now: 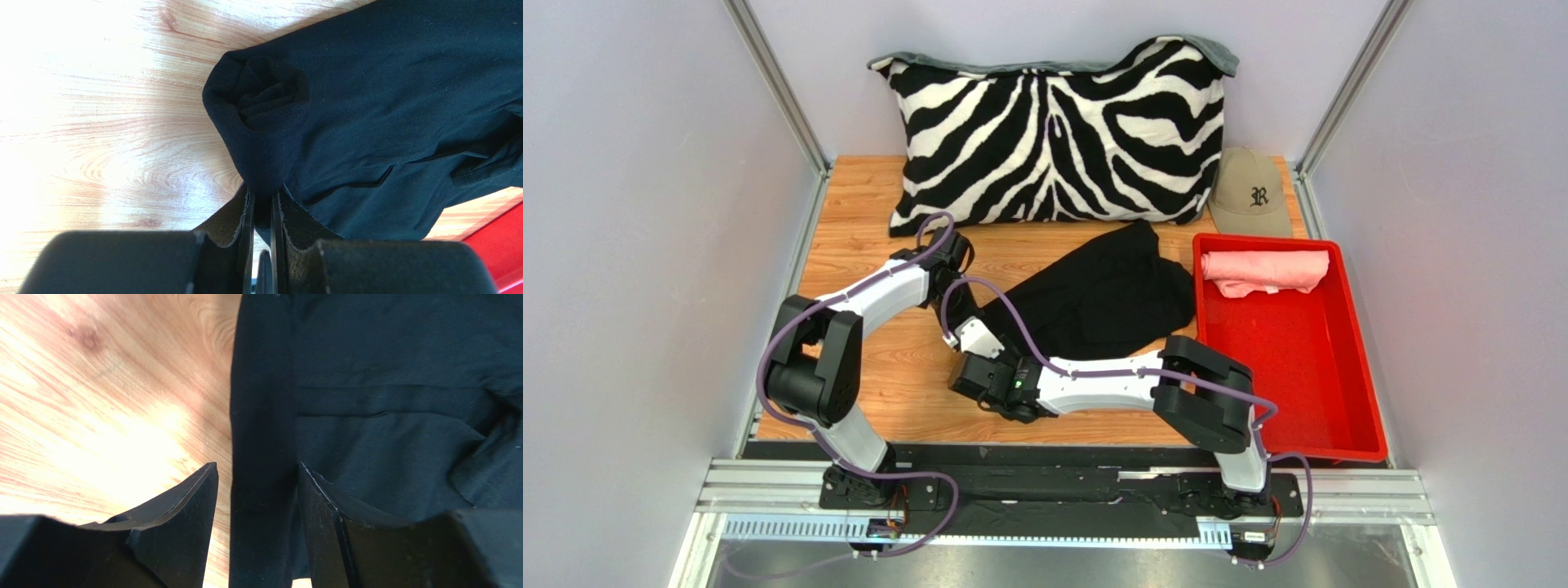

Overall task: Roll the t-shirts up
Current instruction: Roll the T-shirt to the center of the board.

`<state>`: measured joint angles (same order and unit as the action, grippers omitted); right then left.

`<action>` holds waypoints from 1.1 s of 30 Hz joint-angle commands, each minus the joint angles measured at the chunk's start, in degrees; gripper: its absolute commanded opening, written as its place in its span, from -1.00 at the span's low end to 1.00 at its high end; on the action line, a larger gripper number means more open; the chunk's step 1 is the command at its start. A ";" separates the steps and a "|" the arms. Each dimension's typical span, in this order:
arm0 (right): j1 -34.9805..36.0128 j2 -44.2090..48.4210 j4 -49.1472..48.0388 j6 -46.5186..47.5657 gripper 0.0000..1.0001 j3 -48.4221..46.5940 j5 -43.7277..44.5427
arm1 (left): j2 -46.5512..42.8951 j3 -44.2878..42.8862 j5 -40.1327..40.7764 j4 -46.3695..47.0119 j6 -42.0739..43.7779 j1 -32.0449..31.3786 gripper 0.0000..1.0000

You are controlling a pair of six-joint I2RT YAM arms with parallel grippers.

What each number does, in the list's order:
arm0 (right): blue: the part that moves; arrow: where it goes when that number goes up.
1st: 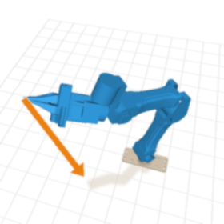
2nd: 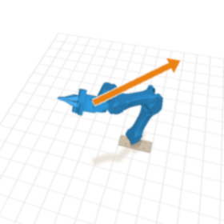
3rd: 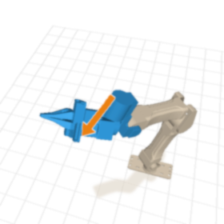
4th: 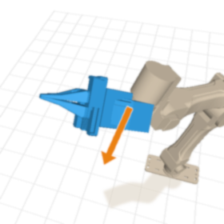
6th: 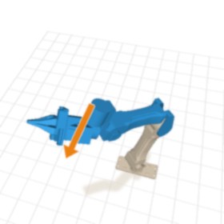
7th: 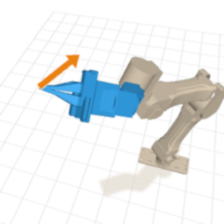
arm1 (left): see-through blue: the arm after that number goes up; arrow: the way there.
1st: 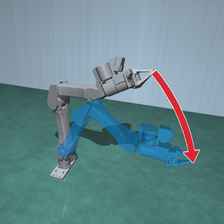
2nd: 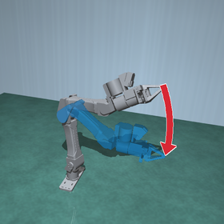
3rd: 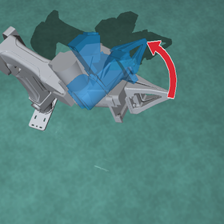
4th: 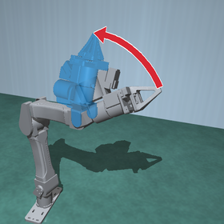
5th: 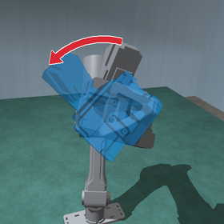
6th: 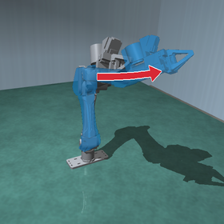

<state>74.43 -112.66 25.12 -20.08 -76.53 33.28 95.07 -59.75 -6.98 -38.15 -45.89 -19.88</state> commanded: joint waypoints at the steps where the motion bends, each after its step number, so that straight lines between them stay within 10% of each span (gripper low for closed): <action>1: 0.80 -0.72 -0.69 0.74 0.09 -1.78 -0.05 | 0.29 -1.78 0.39 -1.49 1.15 -0.16 -0.65; 7: 0.80 -2.47 1.24 -0.40 0.04 -3.10 1.26 | 0.38 -1.95 0.39 -1.49 0.98 -0.16 -0.64; 14: -1.48 1.20 -2.35 -3.91 -0.72 1.37 -8.71 | -1.28 -0.72 -1.45 1.40 1.94 -0.07 -0.43; 19: -8.42 6.92 -15.69 -10.85 -0.77 11.12 -27.18 | -6.01 -0.29 -4.70 3.52 4.31 1.24 0.08; 33: -22.49 2.54 -60.44 -42.22 -0.77 29.86 -63.07 | -21.67 15.62 -14.19 15.03 1.51 6.34 0.15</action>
<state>52.45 -107.26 -19.70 -51.11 -49.28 -19.79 75.96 -48.07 -16.80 -28.47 -43.11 -13.47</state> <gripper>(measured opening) 0.167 0.577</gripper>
